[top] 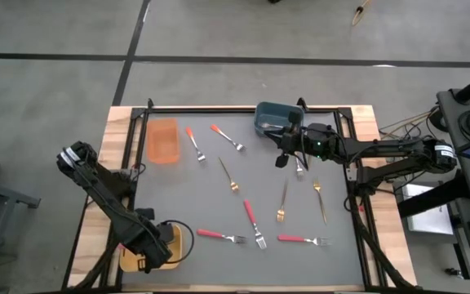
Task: Sort silverware by color (type)
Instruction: Put the pink fork into the yellow bin
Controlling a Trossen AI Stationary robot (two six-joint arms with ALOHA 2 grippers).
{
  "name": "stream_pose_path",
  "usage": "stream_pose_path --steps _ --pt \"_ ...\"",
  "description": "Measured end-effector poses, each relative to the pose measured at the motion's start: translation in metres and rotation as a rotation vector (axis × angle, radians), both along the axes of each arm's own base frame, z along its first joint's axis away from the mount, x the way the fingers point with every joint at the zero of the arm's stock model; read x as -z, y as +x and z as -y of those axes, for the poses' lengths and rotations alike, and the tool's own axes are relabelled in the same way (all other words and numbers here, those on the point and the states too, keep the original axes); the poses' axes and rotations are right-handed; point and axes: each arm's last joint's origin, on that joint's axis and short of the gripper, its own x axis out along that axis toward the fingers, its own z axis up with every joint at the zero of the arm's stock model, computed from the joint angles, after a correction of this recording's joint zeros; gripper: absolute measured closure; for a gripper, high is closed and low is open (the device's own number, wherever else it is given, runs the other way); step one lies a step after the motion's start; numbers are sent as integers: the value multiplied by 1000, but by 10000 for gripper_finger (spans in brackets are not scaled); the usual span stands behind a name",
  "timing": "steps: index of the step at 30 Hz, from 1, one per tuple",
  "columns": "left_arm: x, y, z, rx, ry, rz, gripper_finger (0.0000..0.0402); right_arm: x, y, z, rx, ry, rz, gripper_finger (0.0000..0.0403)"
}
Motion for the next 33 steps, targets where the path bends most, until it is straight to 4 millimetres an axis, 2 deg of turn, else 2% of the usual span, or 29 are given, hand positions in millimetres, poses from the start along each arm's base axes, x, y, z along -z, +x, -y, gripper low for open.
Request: stream_pose_path --steps 18,33 --pt "0 1 3 20 49 106 379 0 0 0 0 2 1 394" --pt "6 -8 7 11 70 94 379 0 0 0 0 2 1 394"
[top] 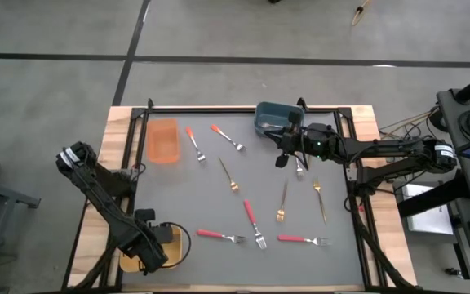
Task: Sort silverware by color (type)
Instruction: Put the pink fork into the yellow bin
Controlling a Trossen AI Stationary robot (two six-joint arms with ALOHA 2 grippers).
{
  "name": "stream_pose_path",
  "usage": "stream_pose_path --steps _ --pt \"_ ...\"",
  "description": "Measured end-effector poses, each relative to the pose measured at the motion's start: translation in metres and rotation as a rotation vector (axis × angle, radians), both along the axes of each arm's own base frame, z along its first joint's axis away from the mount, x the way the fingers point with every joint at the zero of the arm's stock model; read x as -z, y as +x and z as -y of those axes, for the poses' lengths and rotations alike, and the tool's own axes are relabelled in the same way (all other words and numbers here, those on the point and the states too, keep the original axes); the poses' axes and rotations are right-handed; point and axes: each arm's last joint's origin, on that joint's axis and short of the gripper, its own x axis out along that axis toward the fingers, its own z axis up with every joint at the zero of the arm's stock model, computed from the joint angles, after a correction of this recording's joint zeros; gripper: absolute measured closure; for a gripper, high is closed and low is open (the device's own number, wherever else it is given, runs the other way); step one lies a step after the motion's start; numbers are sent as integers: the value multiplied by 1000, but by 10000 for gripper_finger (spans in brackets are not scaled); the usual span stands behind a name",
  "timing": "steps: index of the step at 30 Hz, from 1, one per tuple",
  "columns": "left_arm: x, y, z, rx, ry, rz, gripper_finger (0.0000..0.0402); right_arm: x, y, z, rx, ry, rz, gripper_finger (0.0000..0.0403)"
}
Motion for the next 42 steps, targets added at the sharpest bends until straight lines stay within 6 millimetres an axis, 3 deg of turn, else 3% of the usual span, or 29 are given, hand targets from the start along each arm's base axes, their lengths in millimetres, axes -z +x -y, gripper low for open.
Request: stream_pose_path --steps 42 --pt "13 -5 0 -10 -2 -8 379 0 0 0 0 0 0 394"
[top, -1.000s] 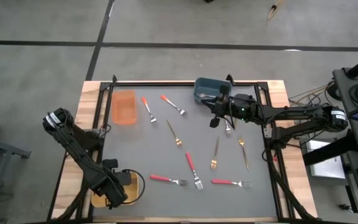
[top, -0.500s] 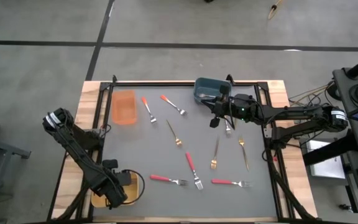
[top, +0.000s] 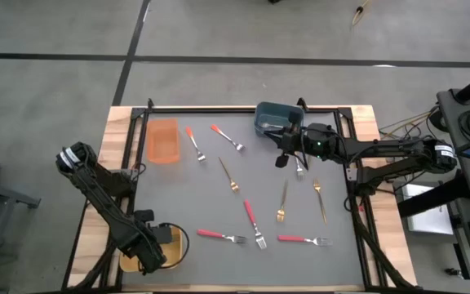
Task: Sort silverware by color (type)
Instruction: Put the pink fork into the yellow bin
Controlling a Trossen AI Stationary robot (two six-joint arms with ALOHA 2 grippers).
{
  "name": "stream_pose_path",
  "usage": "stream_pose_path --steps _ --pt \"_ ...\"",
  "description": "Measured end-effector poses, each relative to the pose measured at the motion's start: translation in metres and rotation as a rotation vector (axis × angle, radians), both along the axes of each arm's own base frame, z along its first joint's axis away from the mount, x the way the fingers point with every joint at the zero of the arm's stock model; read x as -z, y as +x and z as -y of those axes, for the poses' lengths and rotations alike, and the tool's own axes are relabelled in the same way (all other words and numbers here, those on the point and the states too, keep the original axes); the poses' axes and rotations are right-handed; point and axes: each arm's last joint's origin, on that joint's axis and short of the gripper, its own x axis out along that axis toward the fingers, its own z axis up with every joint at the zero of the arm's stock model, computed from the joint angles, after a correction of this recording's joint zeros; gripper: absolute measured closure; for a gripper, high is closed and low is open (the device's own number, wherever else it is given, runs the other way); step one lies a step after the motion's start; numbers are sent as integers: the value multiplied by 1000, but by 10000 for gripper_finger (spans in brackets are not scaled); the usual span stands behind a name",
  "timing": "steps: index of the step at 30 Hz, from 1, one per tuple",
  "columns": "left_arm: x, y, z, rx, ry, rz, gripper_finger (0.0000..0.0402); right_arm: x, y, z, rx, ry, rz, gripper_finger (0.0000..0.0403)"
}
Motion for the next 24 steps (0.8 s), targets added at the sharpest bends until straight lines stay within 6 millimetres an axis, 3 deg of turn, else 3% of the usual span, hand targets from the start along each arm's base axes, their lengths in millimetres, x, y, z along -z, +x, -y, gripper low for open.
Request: stream_pose_path --steps 24 --pt "24 8 13 12 20 -18 379 0 0 0 1 6 2 394"
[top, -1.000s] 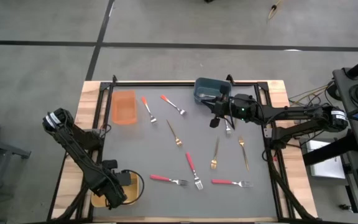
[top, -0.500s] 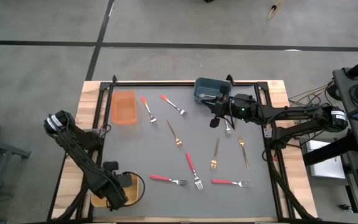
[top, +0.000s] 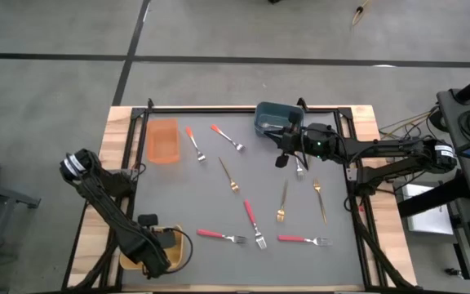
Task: Sort silverware by color (type)
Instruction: Put the pink fork into the yellow bin, then put the gold fork into the orange bin
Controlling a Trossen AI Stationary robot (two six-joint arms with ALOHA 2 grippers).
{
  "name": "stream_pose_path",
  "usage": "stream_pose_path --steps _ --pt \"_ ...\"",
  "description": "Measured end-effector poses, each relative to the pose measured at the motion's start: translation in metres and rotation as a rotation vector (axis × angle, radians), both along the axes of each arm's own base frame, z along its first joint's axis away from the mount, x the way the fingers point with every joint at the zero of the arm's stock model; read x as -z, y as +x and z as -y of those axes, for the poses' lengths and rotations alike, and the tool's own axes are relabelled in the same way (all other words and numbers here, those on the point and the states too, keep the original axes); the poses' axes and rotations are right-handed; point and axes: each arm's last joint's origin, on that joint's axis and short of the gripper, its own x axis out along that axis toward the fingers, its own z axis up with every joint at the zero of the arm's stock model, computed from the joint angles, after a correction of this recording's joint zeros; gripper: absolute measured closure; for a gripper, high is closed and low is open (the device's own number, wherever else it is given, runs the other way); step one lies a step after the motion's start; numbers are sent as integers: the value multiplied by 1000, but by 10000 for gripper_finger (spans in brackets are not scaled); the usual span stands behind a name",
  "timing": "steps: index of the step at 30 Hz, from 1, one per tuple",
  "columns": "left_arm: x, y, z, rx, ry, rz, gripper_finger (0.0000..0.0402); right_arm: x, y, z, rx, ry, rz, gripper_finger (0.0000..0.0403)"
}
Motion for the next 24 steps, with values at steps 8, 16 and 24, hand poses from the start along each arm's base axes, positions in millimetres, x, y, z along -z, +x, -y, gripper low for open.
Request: stream_pose_path --steps 8,16,24 --pt "5 3 3 -11 -3 4 377 0 0 0 0 0 0 394" --pt "5 2 3 -29 -1 3 340 0 0 0 0 0 1 394" --pt "5 2 3 -36 -6 -1 323 0 0 0 0 0 1 394"
